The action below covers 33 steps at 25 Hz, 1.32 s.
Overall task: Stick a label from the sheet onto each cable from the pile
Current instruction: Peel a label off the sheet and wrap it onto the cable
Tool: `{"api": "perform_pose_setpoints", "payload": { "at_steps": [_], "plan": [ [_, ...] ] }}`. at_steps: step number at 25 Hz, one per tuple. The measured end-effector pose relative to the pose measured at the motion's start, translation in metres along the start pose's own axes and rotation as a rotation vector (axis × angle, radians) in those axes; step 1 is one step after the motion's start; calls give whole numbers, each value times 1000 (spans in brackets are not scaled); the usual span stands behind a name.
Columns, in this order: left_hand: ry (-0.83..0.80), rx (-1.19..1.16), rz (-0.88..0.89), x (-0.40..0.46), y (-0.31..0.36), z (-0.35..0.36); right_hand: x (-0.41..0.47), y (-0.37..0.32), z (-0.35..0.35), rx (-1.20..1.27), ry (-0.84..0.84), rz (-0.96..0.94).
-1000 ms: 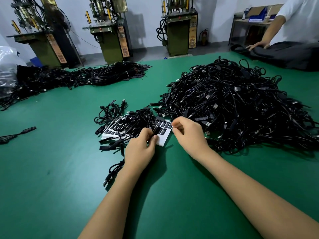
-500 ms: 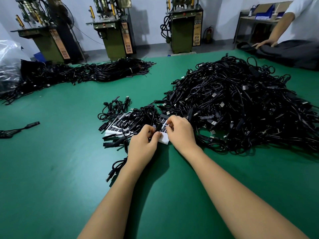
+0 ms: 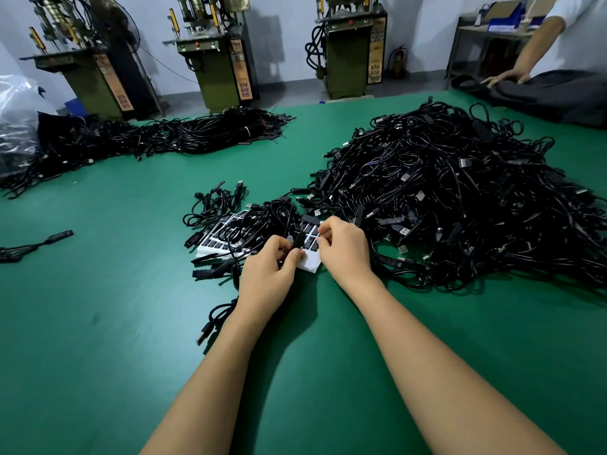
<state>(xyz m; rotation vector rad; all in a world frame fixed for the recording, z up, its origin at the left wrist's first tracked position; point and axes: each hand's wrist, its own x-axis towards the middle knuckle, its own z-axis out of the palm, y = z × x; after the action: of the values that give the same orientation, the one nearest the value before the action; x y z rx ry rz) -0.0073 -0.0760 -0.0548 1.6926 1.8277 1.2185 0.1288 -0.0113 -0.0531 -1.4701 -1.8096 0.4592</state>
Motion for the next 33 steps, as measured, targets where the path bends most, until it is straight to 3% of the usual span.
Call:
{"api": "perform_pose_setpoints", "payload": {
  "at_steps": [14, 19, 33],
  "plan": [
    [3, 14, 9, -1, 1, -1, -3, -2, 1, -41, 12, 5],
    [10, 45, 22, 0, -1, 0, -3, -4, -1, 63, 49, 106],
    [34, 74, 48, 2, -2, 2, 2, -9, -3, 11, -33, 160]
  ]
}}
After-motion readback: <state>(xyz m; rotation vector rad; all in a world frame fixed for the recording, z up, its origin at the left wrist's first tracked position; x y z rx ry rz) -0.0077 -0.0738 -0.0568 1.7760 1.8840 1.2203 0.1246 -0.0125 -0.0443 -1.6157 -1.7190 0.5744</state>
